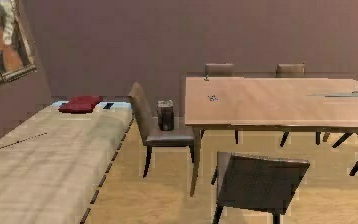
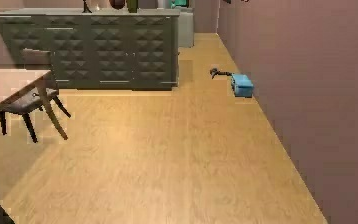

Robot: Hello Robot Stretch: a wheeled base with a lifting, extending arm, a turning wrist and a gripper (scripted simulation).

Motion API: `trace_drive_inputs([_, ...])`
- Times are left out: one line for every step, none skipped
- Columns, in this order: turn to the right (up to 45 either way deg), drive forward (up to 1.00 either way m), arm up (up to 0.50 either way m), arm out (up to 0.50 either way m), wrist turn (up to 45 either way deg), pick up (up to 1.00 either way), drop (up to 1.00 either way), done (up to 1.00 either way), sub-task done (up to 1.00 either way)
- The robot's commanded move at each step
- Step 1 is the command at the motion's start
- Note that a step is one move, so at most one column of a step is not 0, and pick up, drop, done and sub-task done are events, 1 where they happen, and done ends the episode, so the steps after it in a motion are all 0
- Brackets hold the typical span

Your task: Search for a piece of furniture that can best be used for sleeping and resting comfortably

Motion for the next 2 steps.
trace_drive_inputs([-36.0,0.0,0.0,0.0,0.0,0.0,0.0,0.0,0.0])
trace_drive_inputs([0.0,0.0,0.0,0.0,0.0,0.0,0.0,1.0,0.0])
